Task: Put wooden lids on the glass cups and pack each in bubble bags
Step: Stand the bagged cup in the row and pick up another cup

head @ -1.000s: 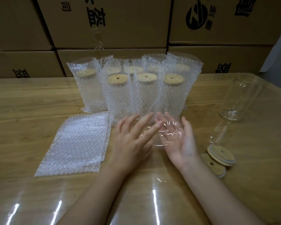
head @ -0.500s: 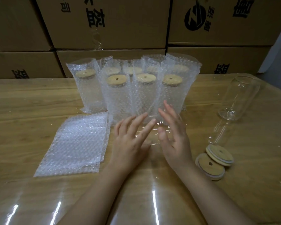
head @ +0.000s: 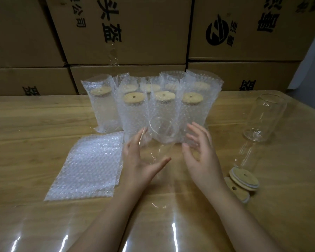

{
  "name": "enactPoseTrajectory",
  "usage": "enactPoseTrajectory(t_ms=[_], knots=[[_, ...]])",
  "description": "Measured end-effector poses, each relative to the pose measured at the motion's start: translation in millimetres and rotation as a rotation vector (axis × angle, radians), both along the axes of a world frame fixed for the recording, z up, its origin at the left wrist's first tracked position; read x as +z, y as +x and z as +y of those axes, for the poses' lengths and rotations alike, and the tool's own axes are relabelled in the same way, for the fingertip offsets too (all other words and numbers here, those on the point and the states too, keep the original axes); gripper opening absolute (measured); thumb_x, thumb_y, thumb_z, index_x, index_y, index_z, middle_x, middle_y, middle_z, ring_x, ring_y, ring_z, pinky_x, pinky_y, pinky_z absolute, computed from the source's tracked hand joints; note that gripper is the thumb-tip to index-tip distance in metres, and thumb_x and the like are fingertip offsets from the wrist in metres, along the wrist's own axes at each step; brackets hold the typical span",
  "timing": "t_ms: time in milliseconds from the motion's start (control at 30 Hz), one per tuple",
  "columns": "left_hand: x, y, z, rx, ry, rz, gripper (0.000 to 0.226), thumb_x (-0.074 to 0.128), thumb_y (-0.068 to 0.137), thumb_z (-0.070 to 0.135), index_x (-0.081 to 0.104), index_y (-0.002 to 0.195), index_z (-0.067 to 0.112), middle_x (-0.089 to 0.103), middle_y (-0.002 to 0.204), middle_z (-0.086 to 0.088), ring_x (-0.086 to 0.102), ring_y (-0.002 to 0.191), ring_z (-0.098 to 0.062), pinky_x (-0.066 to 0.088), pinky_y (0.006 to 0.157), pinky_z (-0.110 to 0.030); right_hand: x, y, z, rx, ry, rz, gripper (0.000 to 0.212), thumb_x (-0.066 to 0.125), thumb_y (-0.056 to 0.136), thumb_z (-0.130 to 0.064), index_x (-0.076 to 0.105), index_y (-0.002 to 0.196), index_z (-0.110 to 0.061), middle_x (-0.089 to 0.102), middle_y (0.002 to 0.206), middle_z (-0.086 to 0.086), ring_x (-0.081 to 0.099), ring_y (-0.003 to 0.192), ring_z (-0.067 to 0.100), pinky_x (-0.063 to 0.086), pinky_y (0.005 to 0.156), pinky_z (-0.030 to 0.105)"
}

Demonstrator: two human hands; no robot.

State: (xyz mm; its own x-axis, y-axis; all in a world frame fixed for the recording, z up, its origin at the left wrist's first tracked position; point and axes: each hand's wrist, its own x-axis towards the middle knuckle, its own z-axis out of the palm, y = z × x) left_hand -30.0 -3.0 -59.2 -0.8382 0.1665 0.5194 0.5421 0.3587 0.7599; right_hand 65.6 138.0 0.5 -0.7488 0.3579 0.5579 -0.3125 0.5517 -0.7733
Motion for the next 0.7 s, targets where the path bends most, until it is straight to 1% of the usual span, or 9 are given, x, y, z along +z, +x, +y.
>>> enactPoseTrajectory(t_ms=[67,133,167,233,300,367,467,567,700], knots=[[3.0,1.8,0.1,0.118,-0.042,0.081,0.094,0.071,0.053,0.071,0.034,0.135,0.045,0.048,0.13,0.017,0.037,0.116,-0.001,0.025,0.104,-0.023,8.3,3.2,15.6,-0.045,0.024,-0.206,0.039,0.056,0.094,-0.025,0.045,0.125,-0.044,0.055,0.124,-0.013,0.057,0.097,-0.005,0.048,0.082,0.016],[0.6,1.1,-0.4,0.124,-0.032,0.113,0.093,0.07,0.055,0.071,0.029,0.136,0.051,0.047,0.13,0.02,0.042,0.113,-0.007,0.032,0.099,-0.029,19.9,10.0,38.7,-0.167,0.315,-0.488,0.032,0.056,0.092,-0.036,0.052,0.124,-0.038,0.064,0.105,-0.015,0.061,0.084,0.005,0.051,0.076,0.031],[-0.7,0.6,-0.7,0.093,-0.016,0.1,0.093,0.071,0.056,0.071,0.027,0.136,0.054,0.045,0.13,0.021,0.042,0.114,-0.003,0.033,0.097,-0.026,25.2,14.8,50.5,-0.212,0.448,-0.614,0.03,0.056,0.091,-0.038,0.055,0.121,-0.037,0.066,0.101,-0.014,0.063,0.088,0.011,0.051,0.078,0.035],[-1.9,0.9,-1.7,0.021,0.042,0.033,0.095,0.074,0.055,0.07,0.027,0.136,0.054,0.044,0.132,0.02,0.038,0.119,0.007,0.034,0.094,-0.021,31.9,27.1,72.0,-0.182,0.53,-0.802,0.039,0.06,0.088,-0.037,0.052,0.126,-0.038,0.063,0.113,-0.01,0.06,0.103,0.016,0.049,0.088,0.038],[-2.3,2.0,-2.5,-0.049,0.074,-0.025,0.097,0.076,0.054,0.068,0.029,0.137,0.05,0.043,0.134,0.02,0.041,0.125,0.003,0.039,0.097,-0.025,34.2,40.9,92.0,-0.016,0.55,-1.018,0.065,0.068,0.084,-0.033,0.037,0.14,-0.041,0.043,0.136,-0.011,0.05,0.119,0.013,0.043,0.099,0.033],[1.3,6.0,-2.6,-0.09,0.069,-0.063,0.096,0.078,0.053,0.065,0.033,0.137,0.047,0.043,0.132,0.026,0.046,0.123,-0.002,0.043,0.097,-0.029,35.2,50.3,106.0,0.12,0.539,-1.189,0.083,0.072,0.08,-0.027,0.025,0.146,-0.043,0.025,0.146,-0.014,0.038,0.13,0.01,0.038,0.104,0.026],[7.7,11.0,-1.5,-0.146,0.071,-0.088,0.092,0.082,0.056,0.057,0.038,0.135,0.044,0.04,0.128,0.039,0.047,0.121,0.0,0.043,0.097,-0.029,27.7,52.4,120.8,0.17,0.566,-1.291,0.088,0.074,0.078,-0.019,0.025,0.146,-0.043,0.026,0.15,-0.011,0.033,0.135,0.011,0.036,0.106,0.024],[11.9,15.2,1.0,-0.197,0.084,-0.124,0.09,0.089,0.062,0.036,0.039,0.136,0.037,0.04,0.129,0.042,0.046,0.12,0.007,0.044,0.099,-0.033,20.3,46.0,127.5,0.17,0.577,-1.316,0.075,0.073,0.078,-0.015,0.037,0.139,-0.04,0.034,0.146,-0.009,0.039,0.13,0.012,0.04,0.103,0.026],[15.6,16.8,1.4,-0.245,0.092,-0.13,0.085,0.083,0.059,0.047,0.032,0.126,0.061,0.042,0.136,0.035,0.049,0.119,0.008,0.043,0.093,-0.017,16.9,35.5,132.5,0.188,0.611,-1.27,0.055,0.074,0.075,-0.023,0.046,0.116,-0.047,0.045,0.129,-0.006,0.049,0.115,0.012,0.045,0.097,0.031]])
